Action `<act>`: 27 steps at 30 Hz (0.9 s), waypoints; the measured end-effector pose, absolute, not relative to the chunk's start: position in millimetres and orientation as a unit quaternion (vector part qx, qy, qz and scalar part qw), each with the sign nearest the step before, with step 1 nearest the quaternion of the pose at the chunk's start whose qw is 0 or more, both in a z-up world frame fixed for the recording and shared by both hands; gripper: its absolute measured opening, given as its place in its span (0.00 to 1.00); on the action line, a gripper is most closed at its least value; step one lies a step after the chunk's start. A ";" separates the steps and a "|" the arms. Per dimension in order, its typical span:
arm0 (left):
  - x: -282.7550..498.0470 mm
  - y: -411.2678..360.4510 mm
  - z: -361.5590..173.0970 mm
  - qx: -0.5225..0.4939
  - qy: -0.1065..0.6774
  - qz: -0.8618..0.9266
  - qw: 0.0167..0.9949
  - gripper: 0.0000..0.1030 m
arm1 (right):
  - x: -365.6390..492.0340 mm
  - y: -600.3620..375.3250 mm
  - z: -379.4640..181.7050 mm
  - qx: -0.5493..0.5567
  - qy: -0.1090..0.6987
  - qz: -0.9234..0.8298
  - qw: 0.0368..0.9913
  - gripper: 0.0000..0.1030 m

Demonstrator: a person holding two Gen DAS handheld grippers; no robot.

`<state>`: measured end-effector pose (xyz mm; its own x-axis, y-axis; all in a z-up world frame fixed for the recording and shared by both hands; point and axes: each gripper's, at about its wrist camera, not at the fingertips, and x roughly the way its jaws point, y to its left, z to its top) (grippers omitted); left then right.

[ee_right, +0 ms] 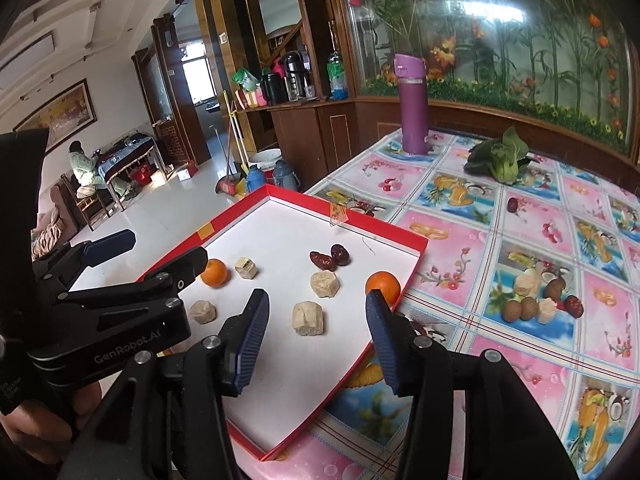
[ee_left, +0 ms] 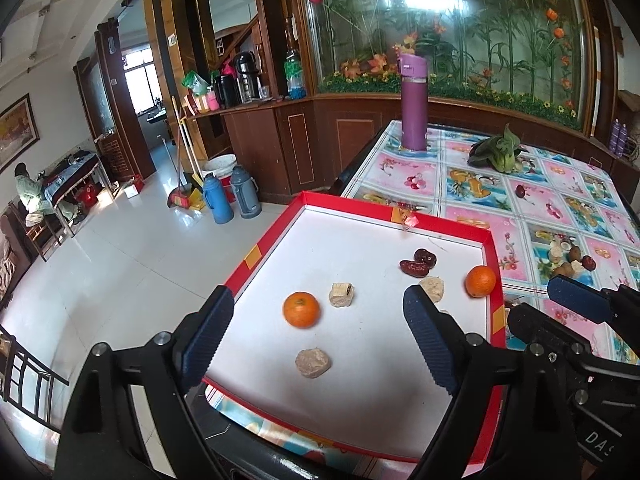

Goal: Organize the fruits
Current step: 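Move both grippers back from the tray toward the pile on the table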

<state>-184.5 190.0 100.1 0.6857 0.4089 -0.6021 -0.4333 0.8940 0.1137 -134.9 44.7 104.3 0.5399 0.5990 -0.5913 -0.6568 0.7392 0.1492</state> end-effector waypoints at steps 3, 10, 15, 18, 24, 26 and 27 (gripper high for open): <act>-190.1 185.6 106.4 -0.016 0.315 0.229 0.921 0.85 | -138.6 43.1 107.4 -0.049 0.313 0.356 0.879 0.51; -199.1 174.0 115.8 -0.009 0.302 0.224 0.927 0.86 | -140.7 31.1 109.7 -0.047 0.306 0.347 0.885 0.51; -203.0 164.6 120.9 -0.002 0.295 0.219 0.930 0.86 | -142.3 15.4 113.4 -0.035 0.299 0.337 0.892 0.51; -205.2 158.5 124.0 0.003 0.292 0.217 0.932 0.86 | -144.6 7.7 116.1 -0.031 0.294 0.336 0.894 0.51; -209.3 151.0 128.4 0.008 0.286 0.215 0.934 0.88 | -146.9 -12.2 114.2 -0.039 0.288 0.328 0.899 0.51; -209.2 148.5 128.3 0.008 0.286 0.212 0.935 0.90 | -145.4 -26.5 108.4 -0.041 0.290 0.314 0.903 0.51; -209.0 147.0 127.7 0.009 0.286 0.210 0.935 0.90 | -143.8 -35.6 104.9 -0.040 0.294 0.305 0.905 0.52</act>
<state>-209.0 147.0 127.7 0.7481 0.3981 -0.5309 -0.3874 0.9116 0.1377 -143.8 -35.6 104.9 0.6417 0.5278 -0.5565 -0.5749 0.8113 0.1065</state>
